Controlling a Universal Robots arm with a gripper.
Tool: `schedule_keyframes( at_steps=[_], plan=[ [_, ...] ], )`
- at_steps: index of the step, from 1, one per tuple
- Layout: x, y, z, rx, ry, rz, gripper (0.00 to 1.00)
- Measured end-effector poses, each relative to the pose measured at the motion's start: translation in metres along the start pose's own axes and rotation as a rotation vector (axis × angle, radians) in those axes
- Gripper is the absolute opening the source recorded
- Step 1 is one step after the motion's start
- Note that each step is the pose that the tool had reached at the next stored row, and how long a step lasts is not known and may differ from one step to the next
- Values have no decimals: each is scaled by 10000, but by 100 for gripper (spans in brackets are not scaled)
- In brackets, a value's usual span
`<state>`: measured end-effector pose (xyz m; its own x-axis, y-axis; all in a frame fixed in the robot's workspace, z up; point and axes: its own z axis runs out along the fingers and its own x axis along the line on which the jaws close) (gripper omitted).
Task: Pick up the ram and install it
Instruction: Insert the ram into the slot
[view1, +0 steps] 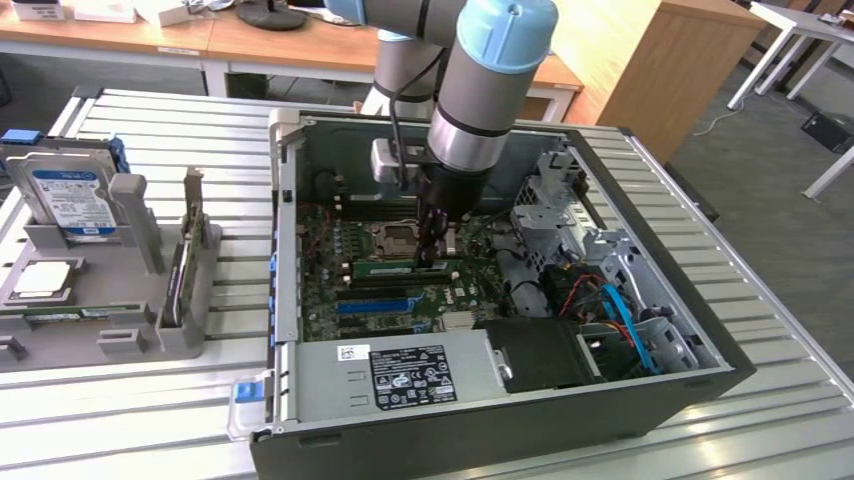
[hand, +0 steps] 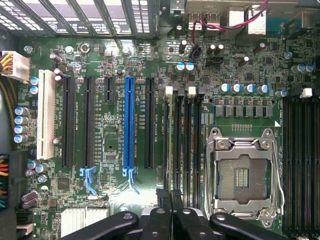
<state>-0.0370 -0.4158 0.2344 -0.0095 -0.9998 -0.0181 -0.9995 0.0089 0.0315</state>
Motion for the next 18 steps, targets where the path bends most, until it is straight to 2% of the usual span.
schedule_keyframes(
  at_steps=[18],
  plan=[
    [13, 1, 5, 0, 0, 1, 12]
  ],
)
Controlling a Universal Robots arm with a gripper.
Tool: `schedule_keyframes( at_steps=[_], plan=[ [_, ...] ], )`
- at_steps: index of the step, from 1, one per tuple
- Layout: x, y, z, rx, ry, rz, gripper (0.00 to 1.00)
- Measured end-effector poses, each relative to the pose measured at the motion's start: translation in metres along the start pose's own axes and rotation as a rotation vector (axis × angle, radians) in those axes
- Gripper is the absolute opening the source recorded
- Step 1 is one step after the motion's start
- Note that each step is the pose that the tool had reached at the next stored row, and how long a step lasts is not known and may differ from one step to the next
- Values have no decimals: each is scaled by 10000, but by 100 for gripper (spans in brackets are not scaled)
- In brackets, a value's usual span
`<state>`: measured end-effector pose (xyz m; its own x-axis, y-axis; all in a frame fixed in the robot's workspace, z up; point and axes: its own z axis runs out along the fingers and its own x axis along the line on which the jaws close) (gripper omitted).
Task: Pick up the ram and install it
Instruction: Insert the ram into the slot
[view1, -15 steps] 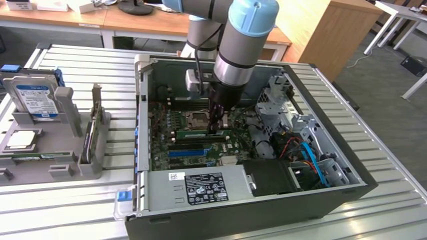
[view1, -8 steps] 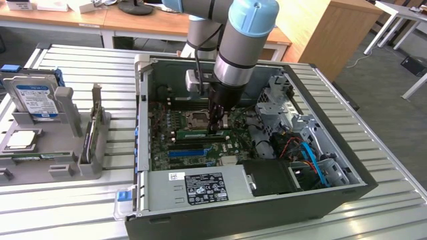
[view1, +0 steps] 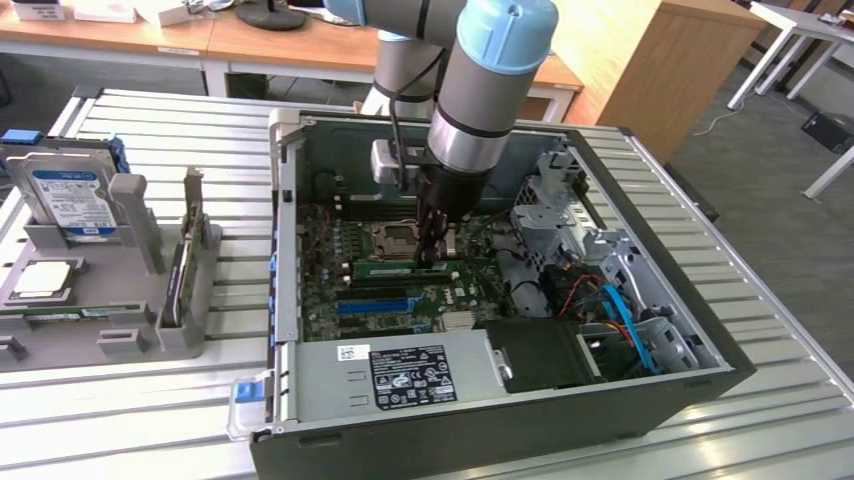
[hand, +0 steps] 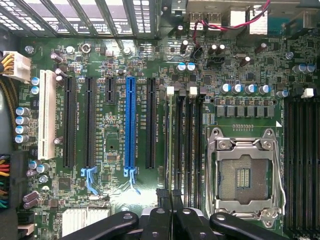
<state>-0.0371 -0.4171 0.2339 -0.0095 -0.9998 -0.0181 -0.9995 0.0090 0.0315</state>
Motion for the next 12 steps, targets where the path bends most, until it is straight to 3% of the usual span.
schedule_keyframes(
  at_steps=[12],
  plan=[
    [-9, -2, 11, 1, -2, 24, 12]
  ],
)
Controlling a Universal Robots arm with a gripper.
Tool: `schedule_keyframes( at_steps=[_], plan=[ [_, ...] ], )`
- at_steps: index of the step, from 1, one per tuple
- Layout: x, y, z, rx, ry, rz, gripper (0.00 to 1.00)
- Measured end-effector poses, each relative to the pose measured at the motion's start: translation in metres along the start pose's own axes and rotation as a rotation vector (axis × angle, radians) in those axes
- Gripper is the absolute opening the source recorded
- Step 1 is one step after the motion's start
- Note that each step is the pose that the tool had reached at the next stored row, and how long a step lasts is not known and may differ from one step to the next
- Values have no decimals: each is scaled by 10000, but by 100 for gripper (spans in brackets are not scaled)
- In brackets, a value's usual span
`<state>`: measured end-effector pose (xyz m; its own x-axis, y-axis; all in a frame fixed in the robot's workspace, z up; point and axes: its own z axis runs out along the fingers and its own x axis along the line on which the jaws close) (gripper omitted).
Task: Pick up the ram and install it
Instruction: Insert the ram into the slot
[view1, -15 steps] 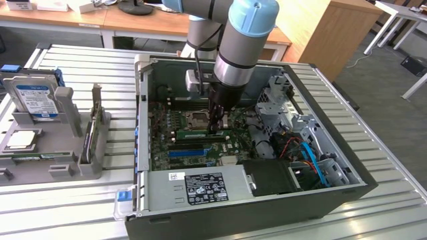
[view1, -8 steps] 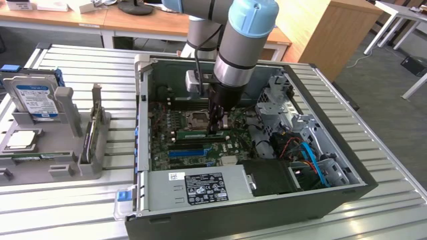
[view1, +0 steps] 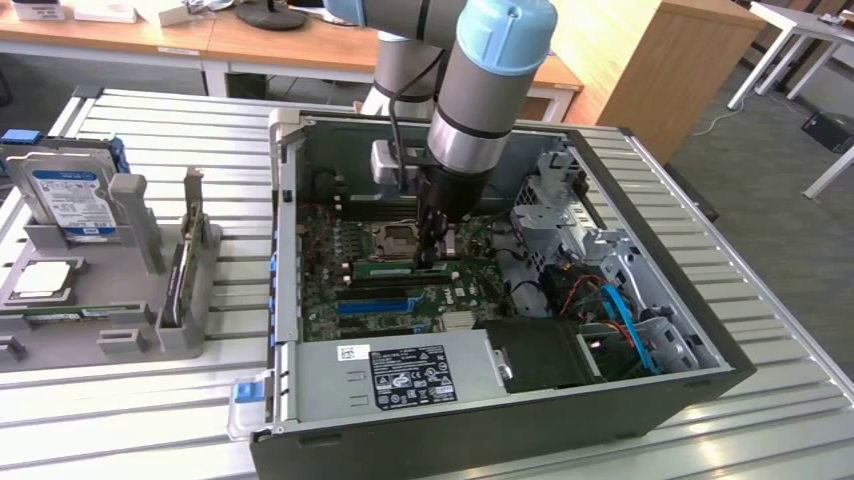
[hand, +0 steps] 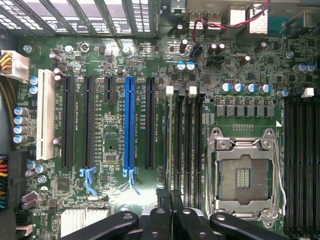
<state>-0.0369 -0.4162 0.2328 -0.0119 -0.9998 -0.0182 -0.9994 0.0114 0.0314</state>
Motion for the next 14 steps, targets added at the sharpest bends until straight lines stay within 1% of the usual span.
schedule_keyframes(
  at_steps=[5, 14],
  plan=[
    [-1, 1, 0, 3, -5, 171, 12],
    [-1, 1, 0, 2, -3, 133, 12]
  ],
)
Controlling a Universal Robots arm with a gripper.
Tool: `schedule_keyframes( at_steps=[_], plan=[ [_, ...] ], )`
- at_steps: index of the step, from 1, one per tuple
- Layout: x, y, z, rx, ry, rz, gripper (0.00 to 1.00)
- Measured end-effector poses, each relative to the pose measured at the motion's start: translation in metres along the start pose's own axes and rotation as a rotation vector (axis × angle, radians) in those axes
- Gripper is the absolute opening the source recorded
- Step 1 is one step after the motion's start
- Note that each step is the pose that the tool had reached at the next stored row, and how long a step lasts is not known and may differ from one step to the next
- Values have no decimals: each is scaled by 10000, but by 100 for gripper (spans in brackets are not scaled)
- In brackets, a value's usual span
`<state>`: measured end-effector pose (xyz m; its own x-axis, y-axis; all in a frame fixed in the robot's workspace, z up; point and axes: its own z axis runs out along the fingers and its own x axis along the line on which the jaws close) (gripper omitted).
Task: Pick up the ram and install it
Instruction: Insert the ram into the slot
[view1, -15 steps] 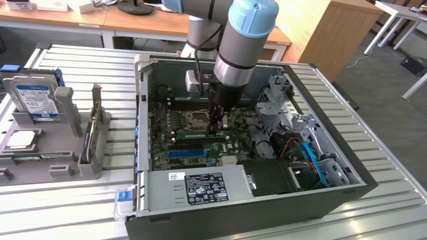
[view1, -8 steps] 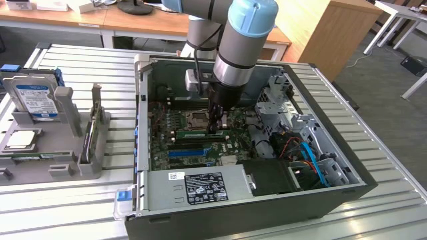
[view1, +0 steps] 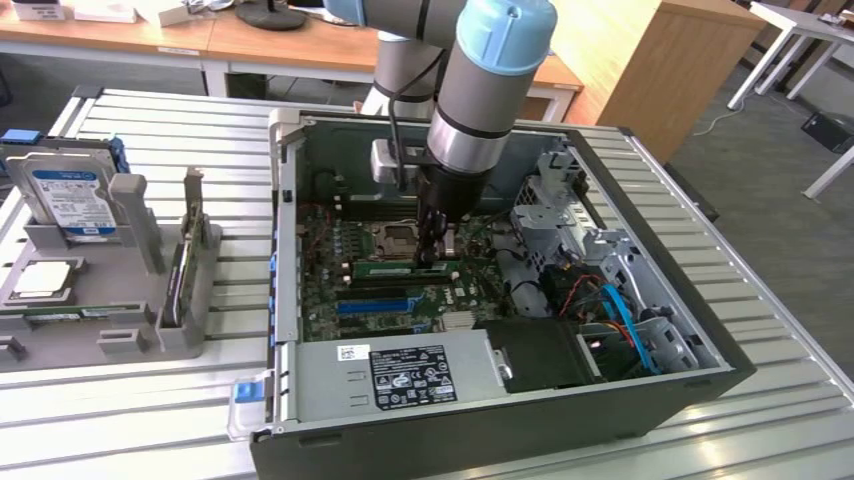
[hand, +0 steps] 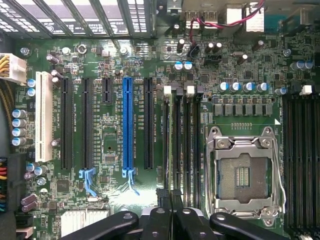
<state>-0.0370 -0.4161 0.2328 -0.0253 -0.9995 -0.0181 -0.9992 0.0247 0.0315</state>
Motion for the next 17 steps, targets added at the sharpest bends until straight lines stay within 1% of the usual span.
schedule_keyframes(
  at_steps=[9, 17],
  plan=[
    [0, 0, 0, -3, 4, -136, 12],
    [0, 1, 13, -2, 4, -140, 12]
  ],
)
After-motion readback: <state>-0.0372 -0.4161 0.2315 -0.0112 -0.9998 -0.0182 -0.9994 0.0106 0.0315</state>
